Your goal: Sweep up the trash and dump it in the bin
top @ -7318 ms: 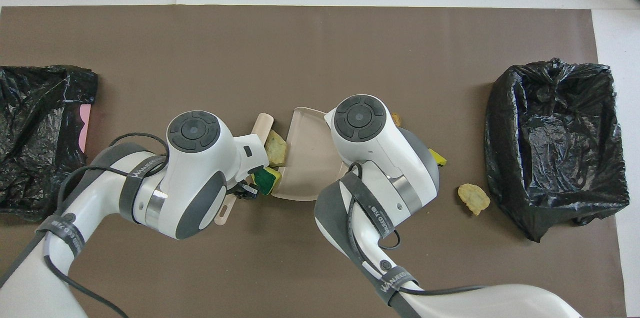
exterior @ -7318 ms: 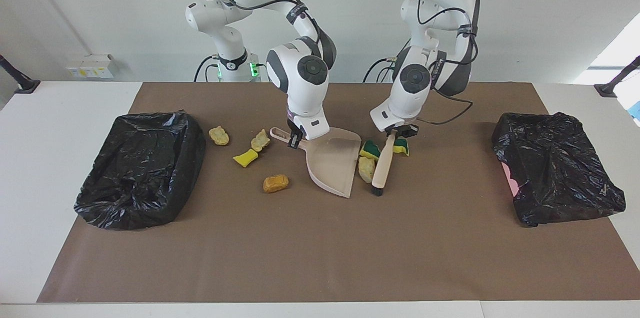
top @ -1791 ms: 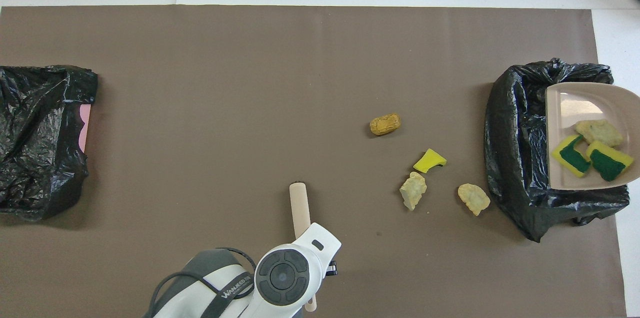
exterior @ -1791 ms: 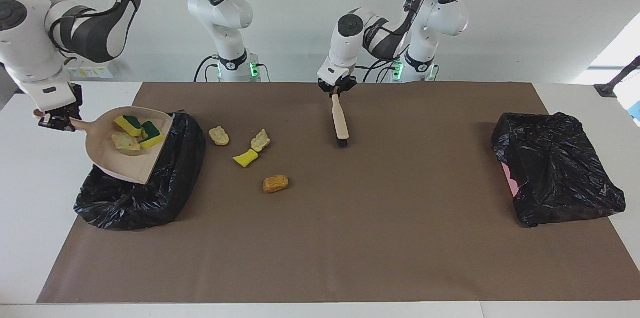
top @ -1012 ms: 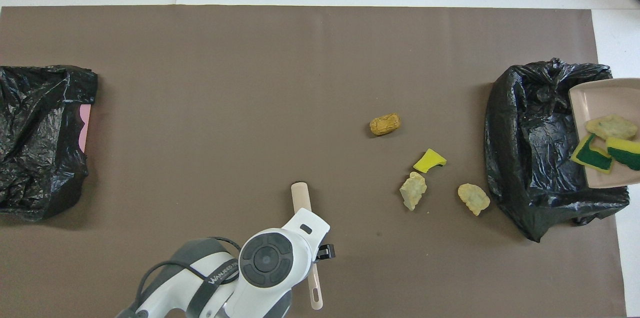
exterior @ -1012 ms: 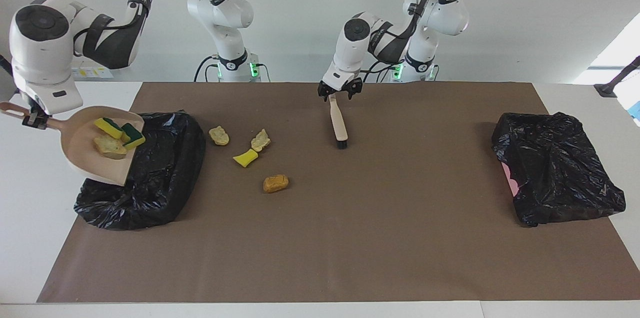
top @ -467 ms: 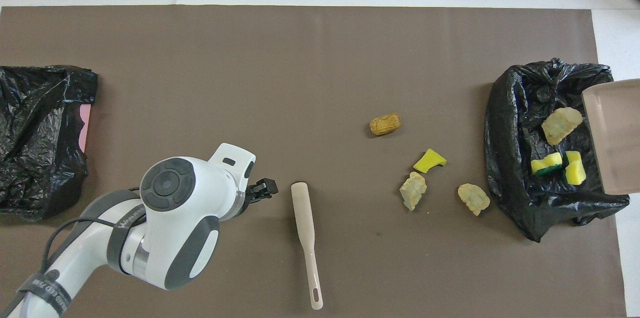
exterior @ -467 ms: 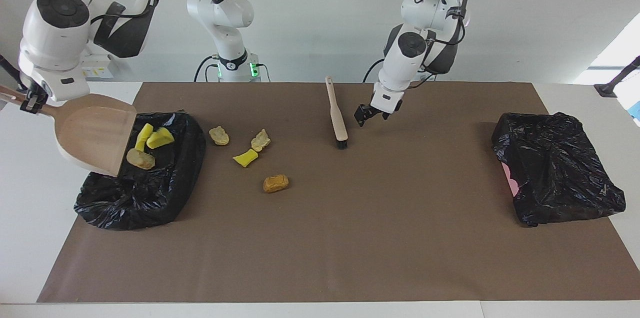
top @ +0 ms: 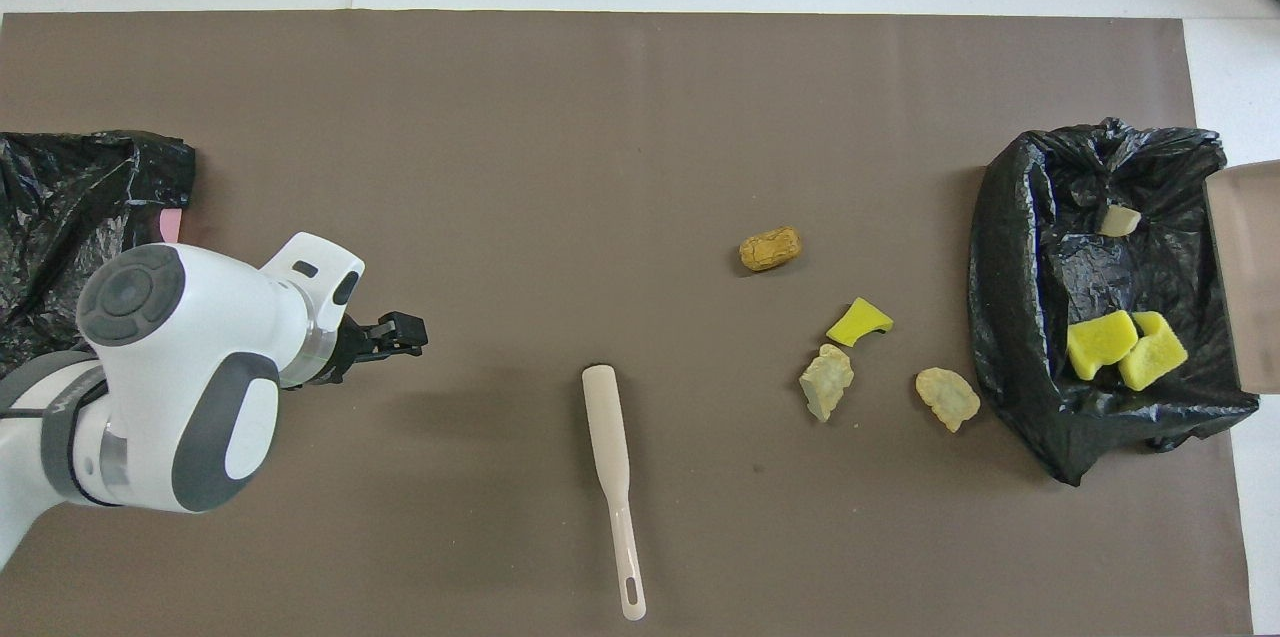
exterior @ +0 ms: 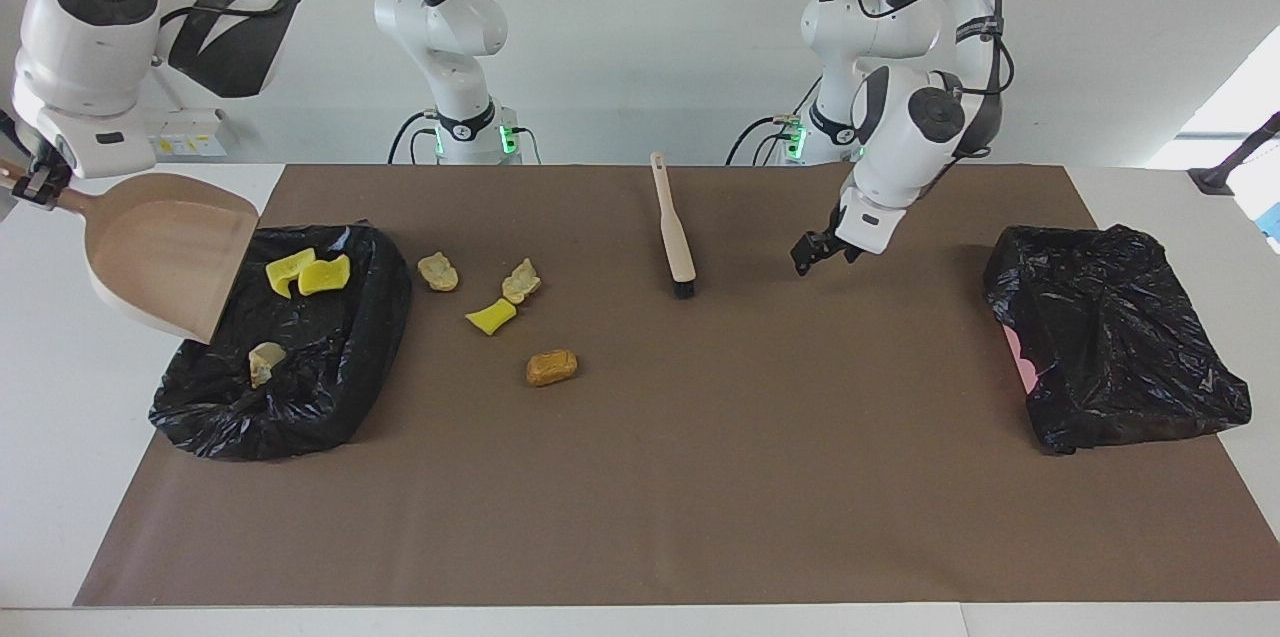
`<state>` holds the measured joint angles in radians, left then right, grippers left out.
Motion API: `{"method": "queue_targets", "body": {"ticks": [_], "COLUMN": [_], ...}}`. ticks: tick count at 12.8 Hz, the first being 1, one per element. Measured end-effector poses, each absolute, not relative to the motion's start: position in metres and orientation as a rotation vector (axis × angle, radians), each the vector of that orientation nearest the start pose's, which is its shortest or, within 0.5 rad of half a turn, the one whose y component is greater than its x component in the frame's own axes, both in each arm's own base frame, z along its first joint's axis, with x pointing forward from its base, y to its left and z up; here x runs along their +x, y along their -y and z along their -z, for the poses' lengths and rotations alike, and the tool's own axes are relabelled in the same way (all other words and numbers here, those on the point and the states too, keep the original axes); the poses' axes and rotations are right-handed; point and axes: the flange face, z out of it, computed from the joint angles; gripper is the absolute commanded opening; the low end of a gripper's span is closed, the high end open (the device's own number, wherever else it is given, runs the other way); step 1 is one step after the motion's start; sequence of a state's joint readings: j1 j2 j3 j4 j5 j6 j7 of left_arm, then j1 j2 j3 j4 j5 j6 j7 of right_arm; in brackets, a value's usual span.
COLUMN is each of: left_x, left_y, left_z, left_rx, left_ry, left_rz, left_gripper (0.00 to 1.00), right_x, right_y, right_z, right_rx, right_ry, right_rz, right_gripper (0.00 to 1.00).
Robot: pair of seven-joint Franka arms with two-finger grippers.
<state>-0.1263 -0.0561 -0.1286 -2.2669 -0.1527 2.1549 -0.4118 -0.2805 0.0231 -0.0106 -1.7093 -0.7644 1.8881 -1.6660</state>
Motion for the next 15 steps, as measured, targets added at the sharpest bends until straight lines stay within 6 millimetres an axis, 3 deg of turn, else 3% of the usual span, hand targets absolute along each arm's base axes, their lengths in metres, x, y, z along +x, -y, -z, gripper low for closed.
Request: {"method": "queue_targets", "body": {"ticks": [4,6,8,10,15], "left_x": [0.506,0.515,0.522,0.523,0.524], "left_y": [0.062,0.037,0.029,0.028,0.028], "left_z": [-0.403,-0.435,-0.473,-0.502,-0.566], "left_rx": [-3.217,-3.197,-3.172,-3.143,-3.131], "left_ry": [0.25,0.138,0.063,0.028,0.011], "left_rz": [-0.108,-0.119,-0.115,-0.131,-0.1], "left_gripper": [1.0,1.0,1.0,1.0,1.0], "right_x": [0.548,0.552,0.555,0.557,0.563], "right_y": [0.207,0.194,0.176,0.145,0.033], "right_z": [-0.595,-0.59,-0.583,-0.572,-0.528], "right_rx": [1.901,1.97,2.095,2.222,2.533], "right_ry": [-1.807,-1.833,-1.783,-1.689,-1.384], "right_rz": [0.542,0.438,0.345,0.298,0.19], "right_gripper": [0.0,0.0,0.0,0.0,0.0]}}
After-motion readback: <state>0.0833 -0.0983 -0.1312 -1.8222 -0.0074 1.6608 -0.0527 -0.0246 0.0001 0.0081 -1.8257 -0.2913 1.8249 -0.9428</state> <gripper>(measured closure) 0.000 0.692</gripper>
